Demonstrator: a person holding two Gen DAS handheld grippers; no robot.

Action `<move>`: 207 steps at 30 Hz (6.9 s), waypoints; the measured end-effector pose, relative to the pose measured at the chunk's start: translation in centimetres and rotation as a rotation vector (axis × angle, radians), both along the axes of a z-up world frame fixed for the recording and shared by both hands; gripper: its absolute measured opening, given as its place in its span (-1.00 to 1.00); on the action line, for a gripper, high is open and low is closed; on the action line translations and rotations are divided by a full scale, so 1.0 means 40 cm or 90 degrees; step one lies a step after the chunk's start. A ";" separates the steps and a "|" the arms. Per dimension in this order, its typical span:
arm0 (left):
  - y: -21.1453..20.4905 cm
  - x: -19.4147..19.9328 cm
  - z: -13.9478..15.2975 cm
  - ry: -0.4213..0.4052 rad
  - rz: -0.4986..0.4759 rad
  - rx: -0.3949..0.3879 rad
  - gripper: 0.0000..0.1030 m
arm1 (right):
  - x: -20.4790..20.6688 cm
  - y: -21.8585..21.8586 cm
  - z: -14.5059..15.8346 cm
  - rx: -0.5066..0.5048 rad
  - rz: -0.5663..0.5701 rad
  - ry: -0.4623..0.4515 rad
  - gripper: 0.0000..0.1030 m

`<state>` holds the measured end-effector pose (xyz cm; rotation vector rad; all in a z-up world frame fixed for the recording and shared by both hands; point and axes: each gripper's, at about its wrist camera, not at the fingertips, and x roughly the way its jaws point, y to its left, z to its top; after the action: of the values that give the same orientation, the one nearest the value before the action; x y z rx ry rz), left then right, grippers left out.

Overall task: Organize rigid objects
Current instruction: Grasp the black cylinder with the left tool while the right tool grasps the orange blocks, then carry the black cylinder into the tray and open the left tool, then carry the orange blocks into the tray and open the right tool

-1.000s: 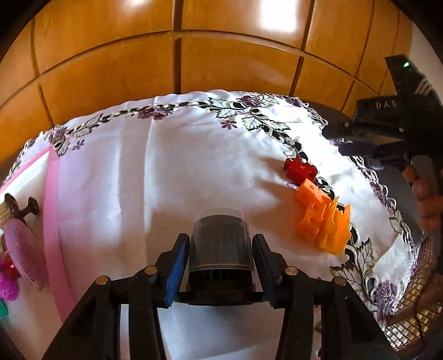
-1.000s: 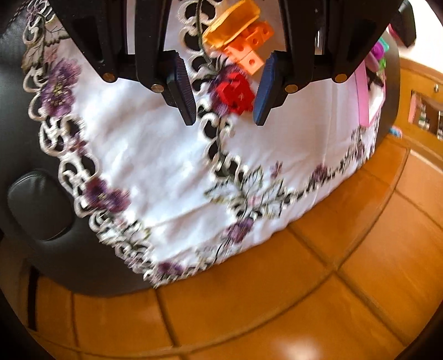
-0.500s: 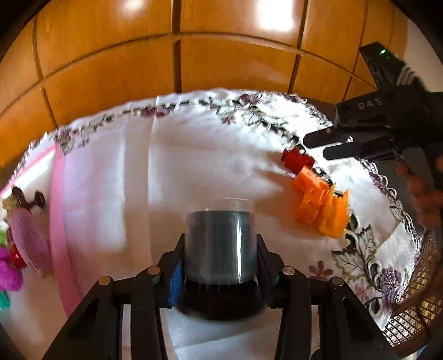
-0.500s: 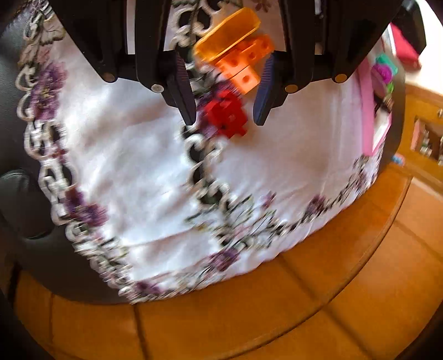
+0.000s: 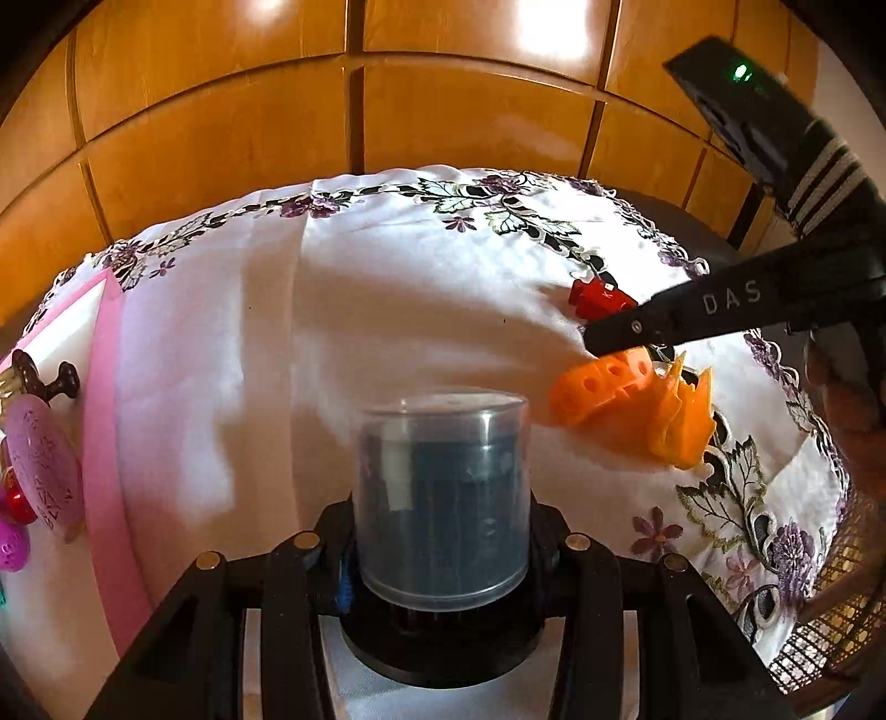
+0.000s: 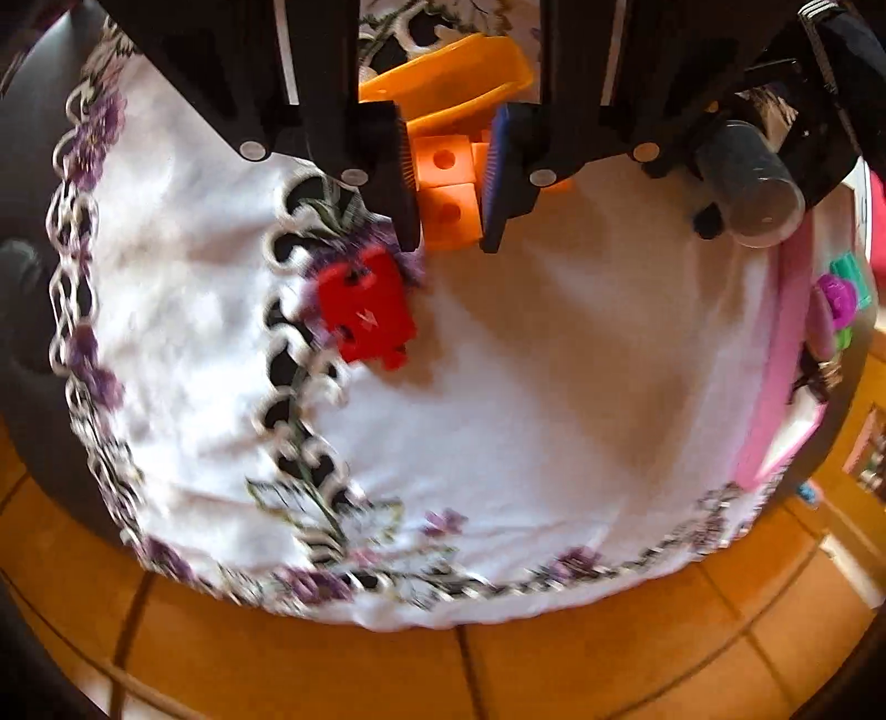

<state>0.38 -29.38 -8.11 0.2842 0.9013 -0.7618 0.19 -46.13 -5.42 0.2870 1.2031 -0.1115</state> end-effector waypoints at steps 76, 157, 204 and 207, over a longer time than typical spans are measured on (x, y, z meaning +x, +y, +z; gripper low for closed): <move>0.508 0.089 0.167 -0.084 0.320 -0.040 -0.14 | 0.015 0.187 -0.059 -0.291 0.185 -0.030 -0.56; 0.759 0.052 0.294 -0.213 0.503 -0.024 0.49 | 0.053 0.296 0.149 -0.157 0.113 -0.187 -0.95; 0.747 0.075 0.220 -0.119 0.449 -0.034 0.60 | 0.216 0.809 -0.001 -0.073 0.337 -0.121 -0.48; 0.743 0.075 0.219 -0.120 0.447 -0.032 0.63 | 0.244 0.812 -0.012 -0.076 0.311 -0.128 -0.48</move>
<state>3.38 0.33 0.65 -0.0158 0.7302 -0.1035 9.95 -13.66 -5.90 -0.1038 1.0313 0.2649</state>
